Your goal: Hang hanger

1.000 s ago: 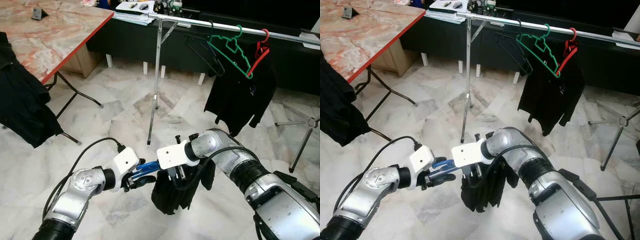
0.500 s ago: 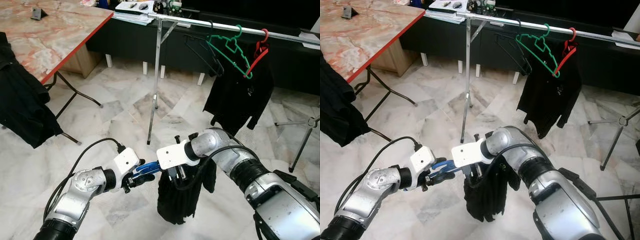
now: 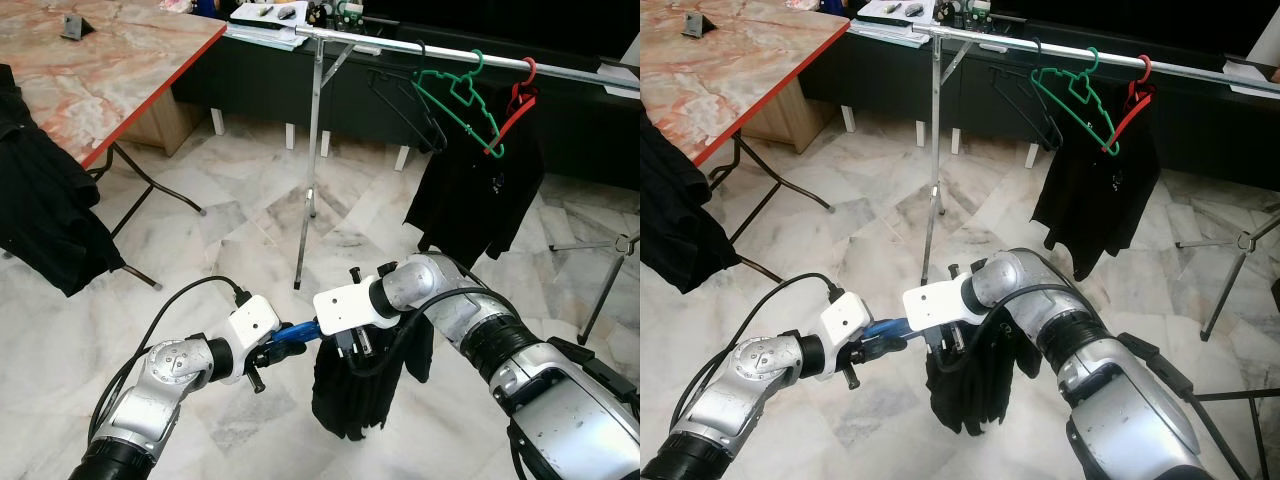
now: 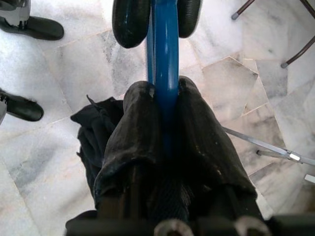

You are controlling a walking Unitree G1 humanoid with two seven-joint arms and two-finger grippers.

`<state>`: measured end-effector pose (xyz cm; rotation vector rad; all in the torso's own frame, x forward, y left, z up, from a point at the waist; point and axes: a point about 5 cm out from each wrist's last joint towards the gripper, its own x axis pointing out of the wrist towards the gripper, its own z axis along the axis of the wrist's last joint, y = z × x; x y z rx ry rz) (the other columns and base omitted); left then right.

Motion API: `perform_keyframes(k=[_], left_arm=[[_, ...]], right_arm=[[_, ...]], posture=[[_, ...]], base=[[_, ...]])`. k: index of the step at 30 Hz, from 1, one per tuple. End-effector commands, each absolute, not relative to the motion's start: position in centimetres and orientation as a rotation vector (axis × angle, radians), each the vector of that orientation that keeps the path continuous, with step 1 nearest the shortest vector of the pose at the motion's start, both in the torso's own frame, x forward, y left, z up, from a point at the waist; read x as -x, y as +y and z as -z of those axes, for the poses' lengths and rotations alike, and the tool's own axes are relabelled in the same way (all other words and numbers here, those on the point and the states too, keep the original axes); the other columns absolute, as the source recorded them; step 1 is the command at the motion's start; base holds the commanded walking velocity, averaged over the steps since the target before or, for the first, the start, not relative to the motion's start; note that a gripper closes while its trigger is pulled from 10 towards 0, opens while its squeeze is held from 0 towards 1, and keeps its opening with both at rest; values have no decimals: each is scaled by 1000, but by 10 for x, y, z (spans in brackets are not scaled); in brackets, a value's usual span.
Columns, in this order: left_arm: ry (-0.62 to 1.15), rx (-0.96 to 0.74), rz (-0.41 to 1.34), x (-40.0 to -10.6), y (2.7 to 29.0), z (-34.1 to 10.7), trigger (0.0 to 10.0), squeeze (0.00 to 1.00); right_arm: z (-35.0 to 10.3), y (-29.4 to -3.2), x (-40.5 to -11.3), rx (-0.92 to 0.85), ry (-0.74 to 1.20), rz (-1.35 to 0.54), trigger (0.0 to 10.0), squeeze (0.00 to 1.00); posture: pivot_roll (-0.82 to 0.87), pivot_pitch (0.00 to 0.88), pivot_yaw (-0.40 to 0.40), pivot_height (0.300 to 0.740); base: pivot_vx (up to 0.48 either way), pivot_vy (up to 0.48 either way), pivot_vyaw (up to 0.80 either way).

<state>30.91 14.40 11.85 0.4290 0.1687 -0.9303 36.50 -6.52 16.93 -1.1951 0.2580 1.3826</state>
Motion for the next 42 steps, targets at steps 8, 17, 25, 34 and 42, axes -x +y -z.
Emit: perform_keyframes(k=[8,17,25,34,42], left_arm=[[190,-423,915,-309,146,-114,0,0],[177,-416,913,-309,146,-114,0,0],[165,-408,914,-309,147,-116,0,0],[157,-400,908,-310,146,-116,0,0],[155,-396,906,-310,146,-116,0,0]], right_arm=[[-189,-58,-366,1198,177,-1393,10000,0],[-191,-57,-365,1204,164,-1411,10000,0],[-191,-58,-364,1212,167,-1436,10000,498],[-192,-60,-364,1229,169,-1437,10000,0],[-196,-62,-365,1232,162,-1443,10000,0]], posture=[[-19,207,-96,740],[-22,207,-101,740],[-23,206,-107,740],[-25,204,-109,740],[-26,203,-111,740]], base=[[0,0,0],[0,0,0],[0,0,0],[0,0,0],[0,0,0]])
